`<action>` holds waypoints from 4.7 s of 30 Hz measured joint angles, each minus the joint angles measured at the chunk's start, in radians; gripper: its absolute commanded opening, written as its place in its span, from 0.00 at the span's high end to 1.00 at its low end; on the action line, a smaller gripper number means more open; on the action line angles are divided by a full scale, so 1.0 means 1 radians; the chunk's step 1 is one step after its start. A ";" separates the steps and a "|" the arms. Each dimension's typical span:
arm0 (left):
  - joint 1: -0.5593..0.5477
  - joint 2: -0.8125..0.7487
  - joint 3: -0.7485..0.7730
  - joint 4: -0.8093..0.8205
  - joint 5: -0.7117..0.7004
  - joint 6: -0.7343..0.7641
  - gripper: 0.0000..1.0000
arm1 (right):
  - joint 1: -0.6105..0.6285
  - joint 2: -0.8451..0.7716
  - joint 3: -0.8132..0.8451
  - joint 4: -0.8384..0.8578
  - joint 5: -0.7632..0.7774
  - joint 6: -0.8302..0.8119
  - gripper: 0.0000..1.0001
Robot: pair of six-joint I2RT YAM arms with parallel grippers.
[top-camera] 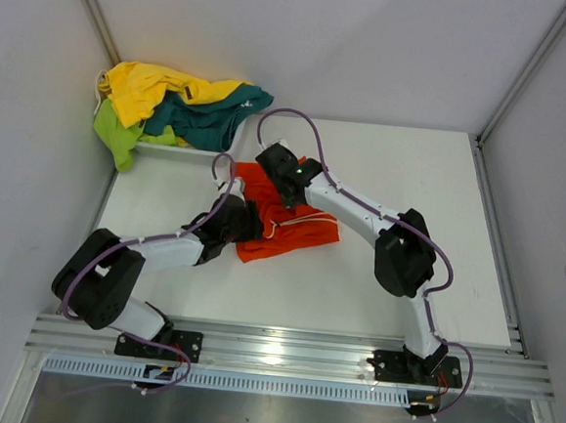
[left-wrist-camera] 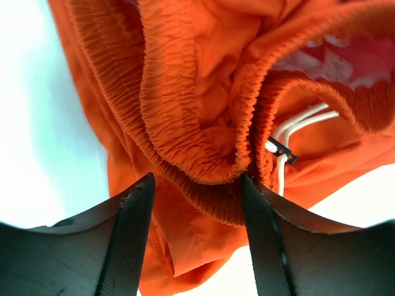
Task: Fold and stack the shorts
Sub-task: Fold the shorts
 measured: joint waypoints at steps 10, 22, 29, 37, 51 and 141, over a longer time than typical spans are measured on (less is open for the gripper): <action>-0.023 0.011 -0.092 0.110 0.011 0.000 0.44 | 0.015 -0.063 -0.206 0.371 -0.013 -0.234 1.00; -0.031 0.055 -0.101 0.191 0.014 0.003 0.45 | 0.083 -0.102 -0.247 0.710 -0.132 -0.469 1.00; -0.032 0.058 -0.130 0.251 0.014 0.003 0.47 | 0.066 -0.105 -0.267 0.785 -0.314 -0.501 1.00; -0.026 0.058 -0.161 0.305 0.021 -0.018 0.48 | 0.021 0.071 -0.095 0.795 -0.605 -0.425 1.00; -0.034 0.058 -0.178 0.341 0.039 0.003 0.48 | -0.075 0.351 0.162 0.673 -0.984 -0.228 0.77; 0.261 0.082 0.069 0.074 0.218 -0.006 0.06 | -0.383 -0.540 -1.153 0.914 -0.822 0.374 0.21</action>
